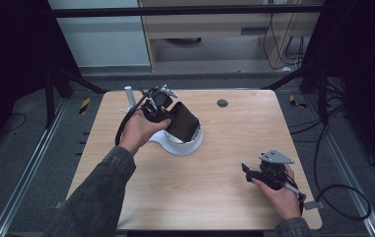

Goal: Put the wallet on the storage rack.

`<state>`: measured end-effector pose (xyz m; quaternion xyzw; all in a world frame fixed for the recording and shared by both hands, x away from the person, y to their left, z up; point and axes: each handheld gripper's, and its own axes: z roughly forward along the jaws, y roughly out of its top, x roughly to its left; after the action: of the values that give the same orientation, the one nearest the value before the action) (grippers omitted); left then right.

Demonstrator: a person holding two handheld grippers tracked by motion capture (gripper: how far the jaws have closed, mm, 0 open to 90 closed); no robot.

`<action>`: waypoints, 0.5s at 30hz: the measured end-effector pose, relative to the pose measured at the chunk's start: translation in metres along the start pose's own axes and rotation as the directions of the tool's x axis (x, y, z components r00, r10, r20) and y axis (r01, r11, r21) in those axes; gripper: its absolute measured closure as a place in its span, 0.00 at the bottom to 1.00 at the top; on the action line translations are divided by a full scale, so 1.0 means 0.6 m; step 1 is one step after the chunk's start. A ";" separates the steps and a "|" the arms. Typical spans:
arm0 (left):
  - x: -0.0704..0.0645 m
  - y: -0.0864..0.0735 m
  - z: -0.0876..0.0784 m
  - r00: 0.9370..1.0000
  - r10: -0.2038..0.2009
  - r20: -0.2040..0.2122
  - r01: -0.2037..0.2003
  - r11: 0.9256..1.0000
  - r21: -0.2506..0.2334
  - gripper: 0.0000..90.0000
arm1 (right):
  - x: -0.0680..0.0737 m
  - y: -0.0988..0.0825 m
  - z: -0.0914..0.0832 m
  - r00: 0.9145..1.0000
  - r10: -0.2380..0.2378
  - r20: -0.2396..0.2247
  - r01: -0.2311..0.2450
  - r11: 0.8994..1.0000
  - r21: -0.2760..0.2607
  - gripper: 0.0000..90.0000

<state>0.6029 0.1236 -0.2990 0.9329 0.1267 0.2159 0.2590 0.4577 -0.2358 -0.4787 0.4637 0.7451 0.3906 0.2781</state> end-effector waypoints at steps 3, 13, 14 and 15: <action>0.001 -0.002 0.009 1.000 0.002 0.004 -0.002 1.000 0.006 0.89 | 0.000 0.000 0.001 1.000 -0.003 0.000 0.003 1.000 0.002 0.19; 0.017 -0.018 0.017 1.000 0.013 -0.009 -0.012 1.000 0.015 0.87 | 0.003 -0.001 0.004 1.000 -0.012 -0.005 0.012 1.000 0.017 0.19; 0.018 -0.019 0.017 1.000 0.014 -0.017 -0.014 1.000 0.018 0.86 | 0.004 -0.001 0.005 1.000 -0.019 -0.003 0.019 1.000 0.018 0.19; 0.018 -0.019 0.017 1.000 0.014 -0.017 -0.014 1.000 0.018 0.83 | 0.004 -0.002 0.005 1.000 -0.020 -0.004 0.020 1.000 0.020 0.19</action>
<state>0.6156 0.1326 -0.3094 0.9341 0.1244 0.2248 0.2481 0.4586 -0.2326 -0.4813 0.4584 0.7539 0.3812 0.2759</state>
